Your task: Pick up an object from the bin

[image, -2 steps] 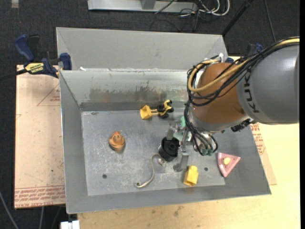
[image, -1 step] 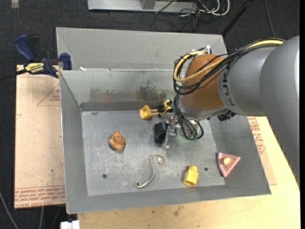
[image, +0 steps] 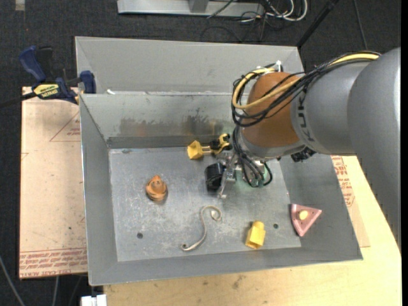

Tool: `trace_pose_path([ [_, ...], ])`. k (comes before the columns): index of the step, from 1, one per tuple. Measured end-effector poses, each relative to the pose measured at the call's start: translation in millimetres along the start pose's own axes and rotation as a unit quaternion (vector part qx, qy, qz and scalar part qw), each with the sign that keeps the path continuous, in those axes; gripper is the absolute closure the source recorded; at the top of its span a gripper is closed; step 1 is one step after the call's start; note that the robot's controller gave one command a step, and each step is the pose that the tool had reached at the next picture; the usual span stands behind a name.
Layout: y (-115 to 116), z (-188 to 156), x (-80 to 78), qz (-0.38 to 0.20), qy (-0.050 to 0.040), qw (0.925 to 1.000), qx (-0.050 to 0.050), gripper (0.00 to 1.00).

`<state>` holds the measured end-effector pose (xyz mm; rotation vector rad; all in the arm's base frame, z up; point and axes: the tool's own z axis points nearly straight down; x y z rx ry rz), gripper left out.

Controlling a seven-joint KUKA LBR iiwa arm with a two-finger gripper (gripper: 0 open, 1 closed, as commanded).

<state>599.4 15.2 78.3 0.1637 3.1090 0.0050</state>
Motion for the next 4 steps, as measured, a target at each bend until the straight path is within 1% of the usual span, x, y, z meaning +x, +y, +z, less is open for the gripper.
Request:
trace_pose_path([
  [1,7,-119,-4.2,0.002,0.0124,0.9999,0.002,1.0],
  [2,7,-119,-4.1,0.002,0.0126,0.9999,0.002,1.0],
  [3,0,-160,27.1,0.0,0.0185,0.9998,0.002,1.0],
  [4,12,-226,23.2,-0.008,0.0134,0.9999,0.002,1.0],
])
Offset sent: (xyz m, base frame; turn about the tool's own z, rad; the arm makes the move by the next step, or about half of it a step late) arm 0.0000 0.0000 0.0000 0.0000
